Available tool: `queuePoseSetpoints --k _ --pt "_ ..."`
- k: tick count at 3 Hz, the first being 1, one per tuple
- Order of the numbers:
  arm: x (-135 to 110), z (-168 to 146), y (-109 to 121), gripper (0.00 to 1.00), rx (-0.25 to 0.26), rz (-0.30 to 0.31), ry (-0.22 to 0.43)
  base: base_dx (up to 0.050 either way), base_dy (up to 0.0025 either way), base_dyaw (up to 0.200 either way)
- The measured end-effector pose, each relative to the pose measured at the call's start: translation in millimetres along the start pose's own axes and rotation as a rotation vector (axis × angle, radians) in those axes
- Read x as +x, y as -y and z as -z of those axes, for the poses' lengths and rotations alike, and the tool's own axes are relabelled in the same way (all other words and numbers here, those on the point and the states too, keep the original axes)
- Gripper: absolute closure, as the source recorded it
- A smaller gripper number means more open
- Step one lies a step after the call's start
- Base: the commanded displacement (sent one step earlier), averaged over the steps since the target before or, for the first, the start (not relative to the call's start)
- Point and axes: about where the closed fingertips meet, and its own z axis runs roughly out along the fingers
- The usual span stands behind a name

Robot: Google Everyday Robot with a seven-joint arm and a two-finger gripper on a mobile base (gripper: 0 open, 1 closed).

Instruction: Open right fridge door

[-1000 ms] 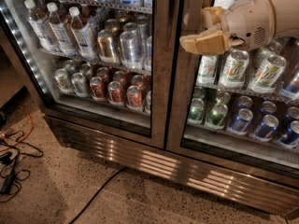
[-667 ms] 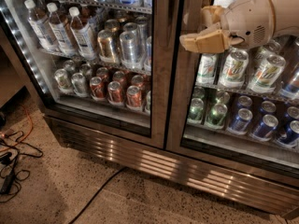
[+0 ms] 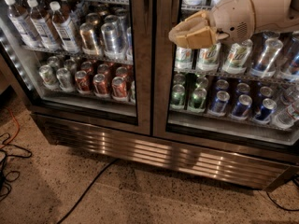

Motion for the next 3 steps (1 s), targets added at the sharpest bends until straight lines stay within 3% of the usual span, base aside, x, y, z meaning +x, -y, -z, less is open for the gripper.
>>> queuePoseSetpoints --k 1,2,3 --pt "0.0 -0.1 0.0 1.00 0.000 0.000 0.000 0.000 0.00000 0.000" --pt "0.2 -1.0 0.6 0.81 0.000 -0.003 0.006 0.000 0.00000 0.000" --pt "2.9 5.2 4.8 0.58 0.065 -0.026 0.088 0.000 0.00000 0.000"
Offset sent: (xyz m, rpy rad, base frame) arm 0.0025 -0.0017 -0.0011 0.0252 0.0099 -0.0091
